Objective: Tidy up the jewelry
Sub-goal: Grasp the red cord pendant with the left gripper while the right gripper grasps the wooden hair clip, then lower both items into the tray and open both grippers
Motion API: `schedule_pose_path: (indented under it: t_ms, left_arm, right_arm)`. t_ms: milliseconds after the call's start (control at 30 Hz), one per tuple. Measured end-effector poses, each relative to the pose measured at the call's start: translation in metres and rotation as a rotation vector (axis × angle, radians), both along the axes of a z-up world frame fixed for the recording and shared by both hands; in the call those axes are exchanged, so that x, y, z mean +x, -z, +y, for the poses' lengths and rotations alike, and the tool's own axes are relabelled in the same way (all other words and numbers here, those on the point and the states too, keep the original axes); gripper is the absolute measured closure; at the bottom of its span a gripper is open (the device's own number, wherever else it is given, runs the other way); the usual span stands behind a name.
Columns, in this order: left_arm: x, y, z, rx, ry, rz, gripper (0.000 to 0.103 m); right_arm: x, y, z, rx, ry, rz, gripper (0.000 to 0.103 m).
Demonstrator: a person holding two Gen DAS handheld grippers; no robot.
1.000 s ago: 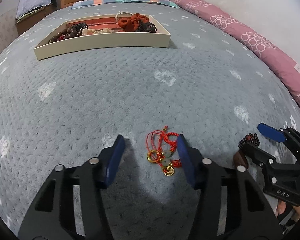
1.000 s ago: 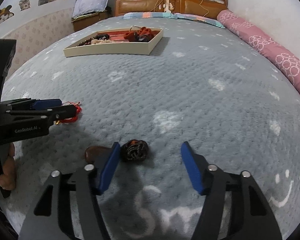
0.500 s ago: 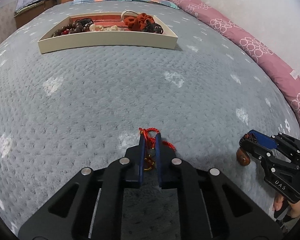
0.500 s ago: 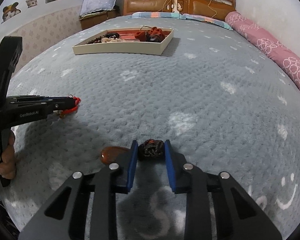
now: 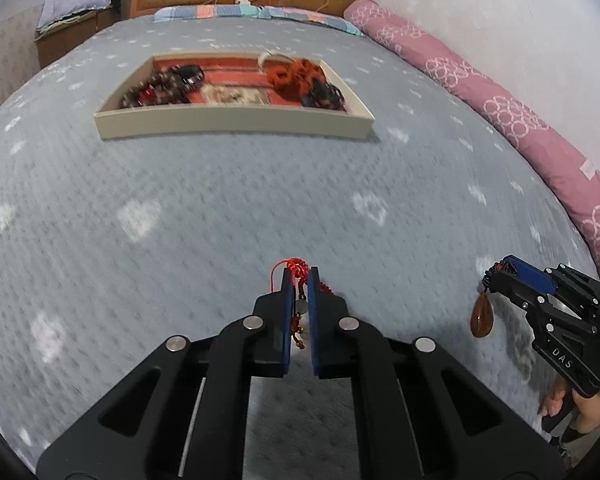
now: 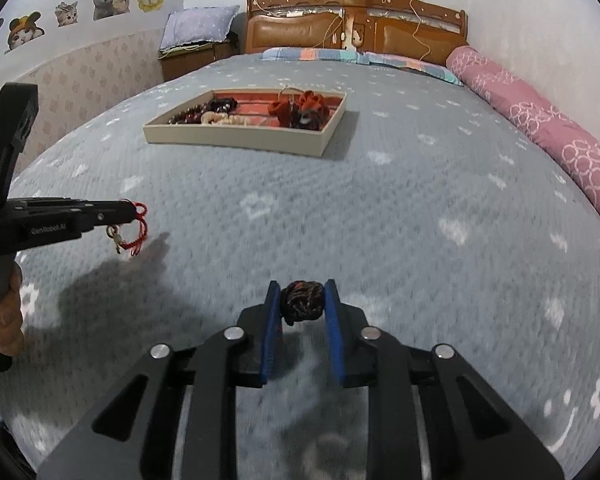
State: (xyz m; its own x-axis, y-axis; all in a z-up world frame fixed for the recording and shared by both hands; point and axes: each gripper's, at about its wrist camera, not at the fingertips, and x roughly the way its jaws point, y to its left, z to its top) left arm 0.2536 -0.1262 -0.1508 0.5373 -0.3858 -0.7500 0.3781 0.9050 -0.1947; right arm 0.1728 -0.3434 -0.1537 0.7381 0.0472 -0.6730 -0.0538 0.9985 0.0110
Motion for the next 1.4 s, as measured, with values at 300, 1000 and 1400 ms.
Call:
schedule_pose_path:
  t_ms: [300, 1000, 1400]
  left_arm:
    - [0.045, -0.035, 0.03, 0.0, -0.062, -0.064, 0.098]
    - [0.174, -0.101, 0.066, 0.113, -0.185, -0.219, 0.098]
    - [0.253, -0.032, 0.067, 0.133, -0.228, -0.11, 0.098]
  right_arm:
    - [0.04, -0.026, 0.01, -0.029, -0.014, -0.047, 0.08]
    - [0.197, -0.093, 0.046, 0.024, 0.095, -0.143, 0.08]
    - [0.274, -0.044, 0.069, 0.036, 0.134, -0.057, 0.08]
